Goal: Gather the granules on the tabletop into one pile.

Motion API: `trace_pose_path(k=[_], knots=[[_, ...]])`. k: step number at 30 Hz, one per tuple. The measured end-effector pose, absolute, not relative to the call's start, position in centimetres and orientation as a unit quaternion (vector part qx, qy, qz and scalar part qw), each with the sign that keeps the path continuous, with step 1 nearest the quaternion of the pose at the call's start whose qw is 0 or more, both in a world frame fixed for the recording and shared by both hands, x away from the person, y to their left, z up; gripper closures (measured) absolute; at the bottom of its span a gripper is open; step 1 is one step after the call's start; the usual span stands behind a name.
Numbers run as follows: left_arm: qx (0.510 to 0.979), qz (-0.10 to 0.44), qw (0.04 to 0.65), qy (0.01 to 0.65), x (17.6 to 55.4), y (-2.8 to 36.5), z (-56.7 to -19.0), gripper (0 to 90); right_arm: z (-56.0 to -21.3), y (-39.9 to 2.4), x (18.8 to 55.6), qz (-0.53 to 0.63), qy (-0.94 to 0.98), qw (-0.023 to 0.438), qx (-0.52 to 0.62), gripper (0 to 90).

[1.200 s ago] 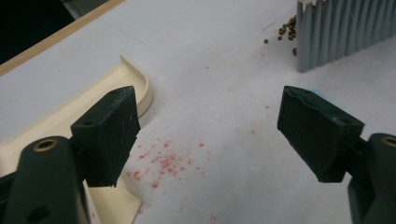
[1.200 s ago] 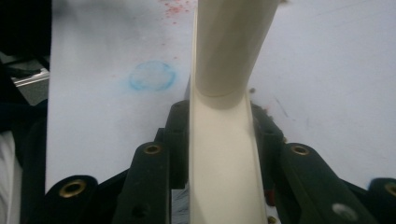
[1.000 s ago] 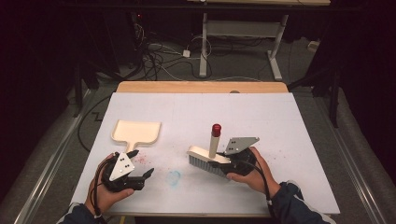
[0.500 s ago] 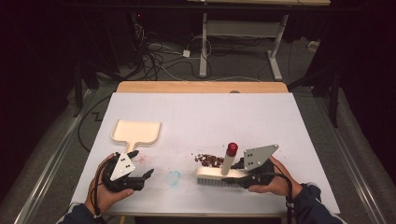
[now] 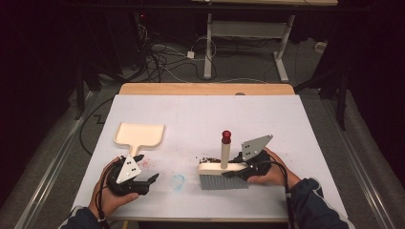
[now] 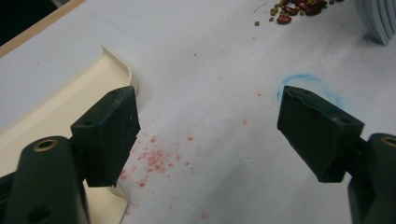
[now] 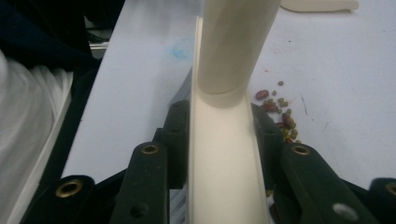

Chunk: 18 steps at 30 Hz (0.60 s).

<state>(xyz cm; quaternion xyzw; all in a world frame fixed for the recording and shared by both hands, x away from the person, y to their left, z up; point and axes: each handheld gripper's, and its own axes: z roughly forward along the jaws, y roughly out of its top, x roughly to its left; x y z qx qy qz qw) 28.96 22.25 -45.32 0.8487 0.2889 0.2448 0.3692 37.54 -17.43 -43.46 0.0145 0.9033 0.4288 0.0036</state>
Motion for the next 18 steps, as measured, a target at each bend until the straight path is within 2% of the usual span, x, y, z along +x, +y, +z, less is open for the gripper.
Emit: trace_pose_path(k=[12,18], knots=[[0.852,0.243,0.366,0.284,28.9,22.2,-45.4,20.1,-42.4,-15.9,38.2,0.447,0.892,0.037,0.051,67.3],[0.848,0.246,0.371,0.286,29.0,22.4,-45.3,20.1,-41.0,-13.4,35.9,0.483,0.851,0.052,0.196,67.3]])
